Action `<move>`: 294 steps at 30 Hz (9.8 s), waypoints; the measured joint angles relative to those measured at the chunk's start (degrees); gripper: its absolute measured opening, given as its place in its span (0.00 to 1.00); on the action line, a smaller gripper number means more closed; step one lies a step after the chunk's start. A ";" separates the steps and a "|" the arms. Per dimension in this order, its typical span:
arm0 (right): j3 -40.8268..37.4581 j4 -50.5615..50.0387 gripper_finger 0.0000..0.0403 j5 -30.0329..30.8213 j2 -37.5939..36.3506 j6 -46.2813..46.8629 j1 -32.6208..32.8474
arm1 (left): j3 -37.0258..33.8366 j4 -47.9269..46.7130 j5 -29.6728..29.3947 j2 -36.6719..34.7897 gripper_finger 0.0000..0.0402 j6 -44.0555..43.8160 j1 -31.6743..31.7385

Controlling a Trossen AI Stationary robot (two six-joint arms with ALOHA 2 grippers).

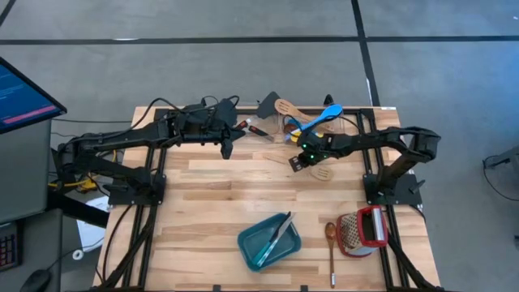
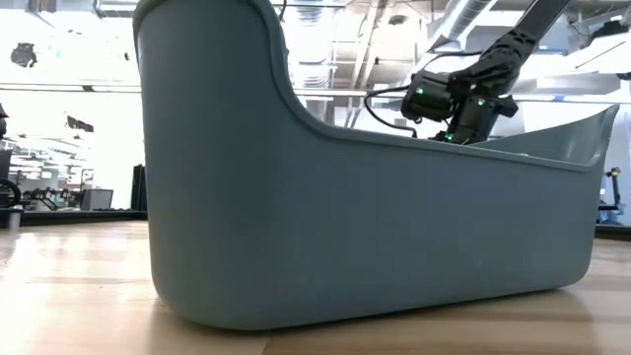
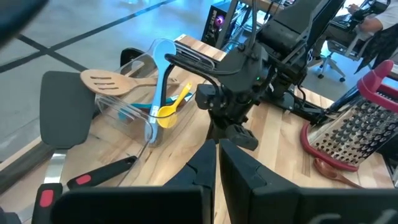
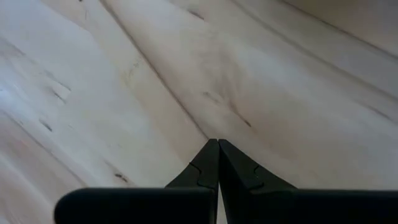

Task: Pick & Place Kitchen Items
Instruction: Put the wooden slotted spatula into the top right transparent bin

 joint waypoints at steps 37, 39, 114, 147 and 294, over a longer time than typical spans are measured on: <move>4.63 6.27 0.00 2.27 7.23 -5.28 4.52 | 0.00 -0.02 0.06 0.00 0.02 0.00 0.00; 5.43 5.59 0.00 1.22 7.35 -6.43 5.01 | 0.00 -0.02 0.06 0.00 0.02 0.00 0.00; -6.68 -22.12 0.00 4.94 -13.87 5.88 9.40 | 0.00 -2.42 0.06 0.00 0.02 -0.02 0.00; -6.59 -17.19 0.00 1.90 -9.60 3.96 9.36 | 11.49 -3.43 3.50 6.26 0.00 14.37 -3.24; 23.13 -38.92 0.00 -4.59 -33.62 -6.11 -0.72 | 4.85 0.60 -2.07 22.01 0.15 22.82 -3.63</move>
